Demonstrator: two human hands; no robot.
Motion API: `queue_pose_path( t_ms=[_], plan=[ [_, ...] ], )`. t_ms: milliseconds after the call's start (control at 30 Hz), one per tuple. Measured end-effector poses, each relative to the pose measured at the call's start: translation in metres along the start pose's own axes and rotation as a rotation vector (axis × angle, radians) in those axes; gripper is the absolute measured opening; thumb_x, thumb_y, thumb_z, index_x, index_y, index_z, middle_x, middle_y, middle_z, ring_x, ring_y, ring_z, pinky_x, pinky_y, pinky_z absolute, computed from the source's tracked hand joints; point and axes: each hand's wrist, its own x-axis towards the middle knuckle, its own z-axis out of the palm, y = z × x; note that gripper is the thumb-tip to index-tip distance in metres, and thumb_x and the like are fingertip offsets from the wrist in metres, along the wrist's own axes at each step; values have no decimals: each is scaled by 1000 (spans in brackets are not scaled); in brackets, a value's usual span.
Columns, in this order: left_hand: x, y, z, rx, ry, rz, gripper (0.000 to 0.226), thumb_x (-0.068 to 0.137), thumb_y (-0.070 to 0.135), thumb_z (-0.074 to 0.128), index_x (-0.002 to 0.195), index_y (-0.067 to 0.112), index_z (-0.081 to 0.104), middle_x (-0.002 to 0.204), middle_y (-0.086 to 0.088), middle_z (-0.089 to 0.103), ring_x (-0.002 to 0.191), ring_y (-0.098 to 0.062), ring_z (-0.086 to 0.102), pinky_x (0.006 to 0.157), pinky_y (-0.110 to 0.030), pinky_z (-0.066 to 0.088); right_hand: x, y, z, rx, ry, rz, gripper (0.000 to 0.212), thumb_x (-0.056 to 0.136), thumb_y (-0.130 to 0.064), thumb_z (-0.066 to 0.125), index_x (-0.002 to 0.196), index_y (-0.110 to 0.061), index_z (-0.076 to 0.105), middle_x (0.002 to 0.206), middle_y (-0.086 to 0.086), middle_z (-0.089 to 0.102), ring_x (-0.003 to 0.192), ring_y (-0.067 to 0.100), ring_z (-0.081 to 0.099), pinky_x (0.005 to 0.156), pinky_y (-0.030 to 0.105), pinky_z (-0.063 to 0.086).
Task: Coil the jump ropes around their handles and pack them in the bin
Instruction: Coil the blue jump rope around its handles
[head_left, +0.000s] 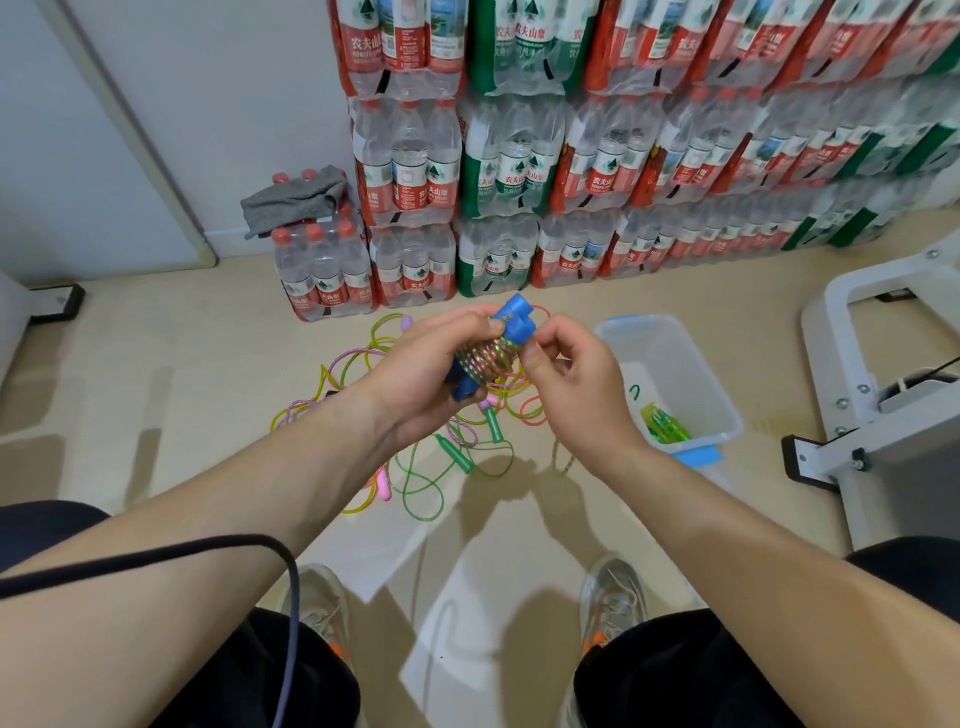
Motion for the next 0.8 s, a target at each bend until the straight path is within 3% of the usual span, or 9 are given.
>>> queue_pose_path(
  t_ms=[133, 300, 433, 500, 533, 600, 667, 733, 800],
  plan=[
    [-2, -1, 3, -18, 95, -12, 20, 95, 13, 54, 105, 8, 70, 78, -6, 62, 55, -12, 54, 43, -22, 42, -5, 5, 5, -191, -3, -129, 19, 96, -22, 52, 78, -20, 48, 60, -9, 42, 60, 20, 45, 58, 43, 42],
    [-2, -2, 3, -69, 168, -46, 15, 98, 22, 59, 101, 11, 69, 77, -6, 64, 53, -12, 55, 44, -22, 42, -12, 9, 12, -212, -46, -100, 8, 99, -17, 55, 94, -19, 60, 62, -16, 50, 60, 8, 44, 58, 31, 31],
    [2, 6, -3, -67, 205, -85, 17, 99, 32, 59, 105, 19, 69, 83, -1, 67, 60, -9, 59, 53, -22, 44, -11, 4, 14, -159, -70, 20, 29, 102, -14, 52, 124, -22, 68, 56, -15, 46, 54, 5, 43, 57, 23, 35],
    [3, 10, -5, -135, 194, -130, 13, 99, 22, 55, 106, 18, 65, 93, -5, 62, 67, -14, 57, 56, -25, 44, -6, 2, 11, -151, -60, 70, 34, 103, -13, 51, 132, -20, 67, 62, -21, 50, 58, -3, 49, 64, 19, 44],
    [2, 11, -6, -186, 187, -146, 16, 96, 16, 52, 109, 15, 61, 99, -8, 59, 71, -17, 55, 58, -27, 45, -4, 2, 10, -153, -65, 91, 35, 103, -13, 50, 134, -20, 65, 66, -24, 52, 60, -5, 51, 71, 24, 50],
    [2, 9, -5, -273, 177, -150, 31, 92, 6, 44, 121, 14, 50, 113, -14, 53, 79, -22, 56, 64, -31, 47, -1, -1, 6, -164, -88, 131, 39, 102, -11, 48, 135, -21, 64, 68, -21, 54, 58, -2, 48, 72, 33, 53],
    [1, 7, -3, -317, 177, -134, 38, 95, -1, 42, 130, 13, 44, 125, -18, 50, 91, -26, 62, 71, -33, 52, 1, -4, 2, -192, -109, 140, 41, 99, -6, 45, 132, -19, 67, 72, -10, 61, 59, 3, 46, 67, 31, 45],
    [2, 3, -2, -324, 200, -103, 28, 98, -2, 47, 125, 8, 47, 125, -20, 52, 99, -29, 66, 77, -31, 58, 2, -4, 0, -294, -152, 87, 38, 97, -3, 43, 123, -13, 69, 82, 3, 64, 73, 15, 53, 71, 34, 44],
    [5, -2, -4, -306, 237, -87, 19, 99, 2, 53, 117, 6, 48, 121, -22, 59, 97, -29, 71, 77, -28, 60, 3, -1, 2, -404, -198, 13, 31, 96, -3, 42, 113, -10, 67, 80, 4, 59, 79, 24, 54, 75, 39, 47]
  ],
)
